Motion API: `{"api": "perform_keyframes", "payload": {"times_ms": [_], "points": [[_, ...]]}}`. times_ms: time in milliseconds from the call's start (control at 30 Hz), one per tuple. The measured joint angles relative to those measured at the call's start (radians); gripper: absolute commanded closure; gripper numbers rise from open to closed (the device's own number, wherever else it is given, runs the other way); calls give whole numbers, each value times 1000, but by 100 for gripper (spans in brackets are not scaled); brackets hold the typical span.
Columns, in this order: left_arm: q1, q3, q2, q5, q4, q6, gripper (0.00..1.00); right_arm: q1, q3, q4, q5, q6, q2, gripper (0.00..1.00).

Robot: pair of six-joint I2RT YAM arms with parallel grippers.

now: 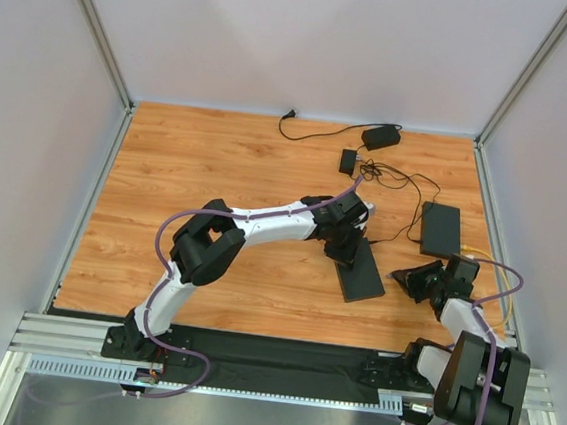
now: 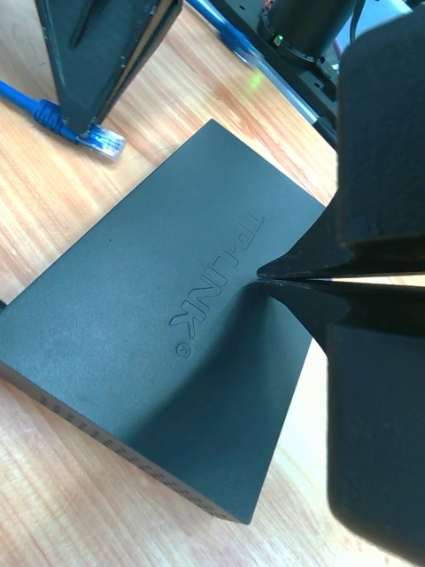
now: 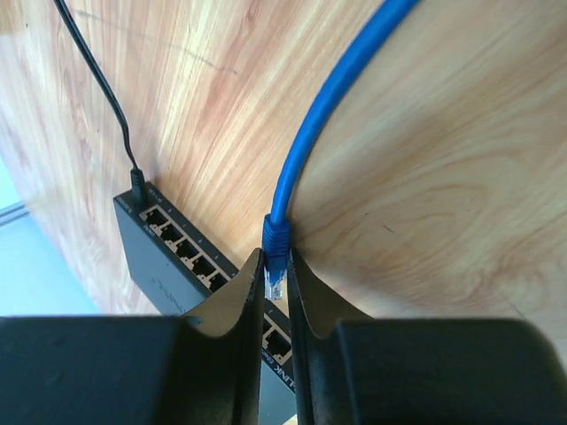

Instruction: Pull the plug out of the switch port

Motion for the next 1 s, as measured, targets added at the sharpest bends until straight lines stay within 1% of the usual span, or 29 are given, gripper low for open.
{"api": "perform_keyframes", "payload": {"times_ms": [167, 200, 300, 367, 433, 467, 600, 633, 667, 733, 800, 900, 1000], "points": [[0, -8, 0, 12, 15, 1, 100, 0, 26, -49, 47, -17, -13, 100], [0, -9, -2, 12, 17, 2, 98, 0, 27, -64, 52, -27, -23, 100], [-1, -14, -9, 6, 19, 11, 91, 0, 29, -136, 61, -64, -108, 100], [-2, -18, -17, -5, 6, 19, 85, 0, 46, -210, 62, -96, -203, 100], [-2, -20, -30, -22, -18, 28, 79, 1, 83, -283, 61, -122, -287, 100], [-2, -25, -39, -32, -29, 32, 73, 1, 110, -320, 58, -132, -330, 100], [-1, -43, -98, -69, -89, 48, 64, 5, 196, -451, 35, -142, -481, 100], [-1, -47, -124, -79, -104, 50, 63, 8, 211, -475, 30, -141, -504, 100], [-2, -49, -159, -93, -117, 52, 59, 16, 229, -503, 24, -140, -531, 100], [-2, -55, -244, -123, -140, 59, 55, 43, 270, -561, 14, -134, -563, 100], [-2, -64, -360, -163, -152, 65, 52, 89, 336, -607, 11, -129, -554, 100], [-1, -82, -522, -230, -166, 72, 48, 190, 454, -626, 21, -127, -491, 100], [-1, -114, -681, -317, -184, 80, 45, 383, 579, -615, 84, -126, -385, 100]]}}
